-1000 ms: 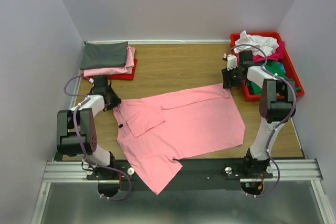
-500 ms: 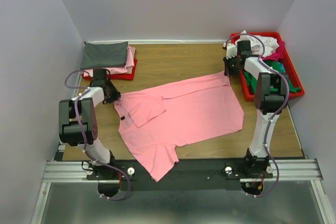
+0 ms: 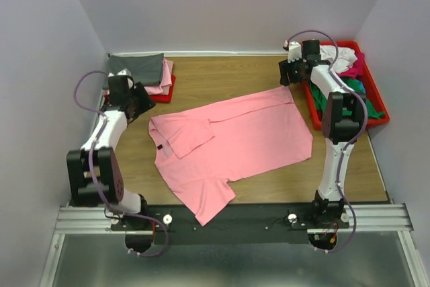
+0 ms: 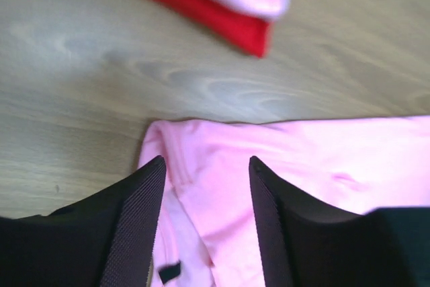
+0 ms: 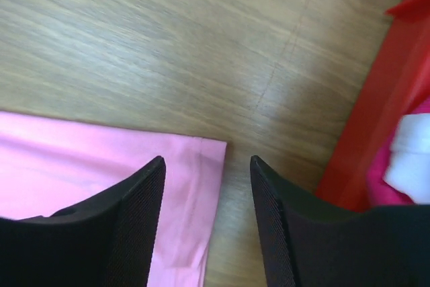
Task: Fold and stack the t-shirts
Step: Fold the tshirt
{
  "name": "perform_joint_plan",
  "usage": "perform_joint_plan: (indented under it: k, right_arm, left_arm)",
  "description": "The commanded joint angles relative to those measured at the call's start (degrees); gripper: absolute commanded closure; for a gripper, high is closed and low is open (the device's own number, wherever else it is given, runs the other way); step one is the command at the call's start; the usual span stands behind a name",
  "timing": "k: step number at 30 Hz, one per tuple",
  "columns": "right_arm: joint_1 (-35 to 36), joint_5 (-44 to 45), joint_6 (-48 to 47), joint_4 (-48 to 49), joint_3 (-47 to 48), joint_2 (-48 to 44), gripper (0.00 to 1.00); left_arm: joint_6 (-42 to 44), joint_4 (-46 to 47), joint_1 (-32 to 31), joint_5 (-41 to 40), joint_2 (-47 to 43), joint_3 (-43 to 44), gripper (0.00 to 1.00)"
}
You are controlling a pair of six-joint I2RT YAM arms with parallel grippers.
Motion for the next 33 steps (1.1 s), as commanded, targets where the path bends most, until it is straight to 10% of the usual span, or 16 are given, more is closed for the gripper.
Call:
perform_joint_plan:
  k: [1,8,13,21,27,33]
  right_arm:
    - [0.3,-2.2,-1.8,-1.4,0.4,-8.2,0.31]
    - [0.8,-35.2,-17.5,-9.9,-19.5,-30.7,0.0]
    - [1.0,-48.9,-33.4,-9.9,-44.4,-51.6,0.0]
    - [0.8,-35.5,-27.9,-9.9,-53.1,-60.0,0.0]
    - [-0.4,-31.1,-23.9,-9.8,-50.7,-55.8,0.0]
    - [-0.9,-30.4,-24.0,-9.7,-51.3,-55.2,0.01]
  left_arm:
    - [5.3,0.5,0.4,4.0,-13.5,0.2,0.35]
    - [5.9,1.5,-3.2,21.3,-32.7,-5.0,0.03]
    - [1.8,-12.4,-30.0,9.6,-40.6,-8.0,0.07]
    - [-21.7,-24.7,-66.0,3.1,-48.5,-15.5,0.44]
    - [-29.8,-32.1,-92.8,-3.4,-34.9,-11.6,0.48]
    - [-27.7,-42.4,-98.8,-13.3,-13.3,-4.9,0.57]
